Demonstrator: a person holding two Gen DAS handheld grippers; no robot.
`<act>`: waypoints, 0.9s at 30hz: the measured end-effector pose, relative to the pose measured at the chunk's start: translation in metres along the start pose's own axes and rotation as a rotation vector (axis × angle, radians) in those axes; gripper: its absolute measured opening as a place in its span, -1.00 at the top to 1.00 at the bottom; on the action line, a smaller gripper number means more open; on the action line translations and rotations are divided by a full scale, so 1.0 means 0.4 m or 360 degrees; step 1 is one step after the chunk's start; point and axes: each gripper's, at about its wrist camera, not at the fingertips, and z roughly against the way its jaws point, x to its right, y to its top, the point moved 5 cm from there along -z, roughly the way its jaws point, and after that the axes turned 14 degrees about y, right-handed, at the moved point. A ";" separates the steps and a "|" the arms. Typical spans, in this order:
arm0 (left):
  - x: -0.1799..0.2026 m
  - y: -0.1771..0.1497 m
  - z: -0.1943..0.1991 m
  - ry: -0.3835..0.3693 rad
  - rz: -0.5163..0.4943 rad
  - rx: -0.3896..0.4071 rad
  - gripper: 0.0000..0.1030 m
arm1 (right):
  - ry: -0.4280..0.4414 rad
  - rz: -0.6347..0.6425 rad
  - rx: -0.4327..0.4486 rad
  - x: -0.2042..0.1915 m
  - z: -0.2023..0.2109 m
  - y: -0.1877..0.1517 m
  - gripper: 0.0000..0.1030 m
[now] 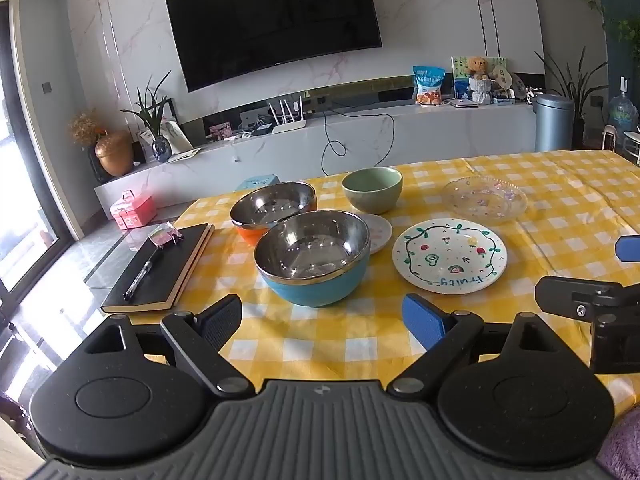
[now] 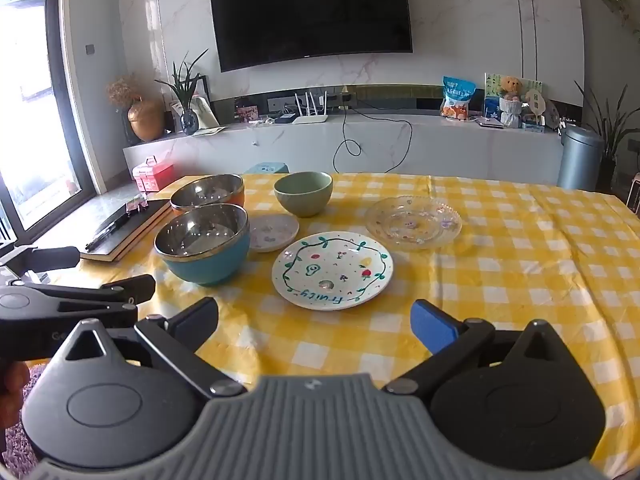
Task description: Organize plates and bowls
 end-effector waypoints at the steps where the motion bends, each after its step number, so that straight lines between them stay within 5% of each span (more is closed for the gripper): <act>1: 0.000 0.000 0.000 0.0001 -0.0002 0.0001 -1.00 | 0.0002 -0.0003 -0.0003 0.000 0.000 0.000 -0.95; 27: 0.012 -0.014 -0.010 0.0006 -0.0040 -0.0011 -1.00 | -0.0001 -0.0027 -0.0025 0.008 0.004 -0.008 -0.95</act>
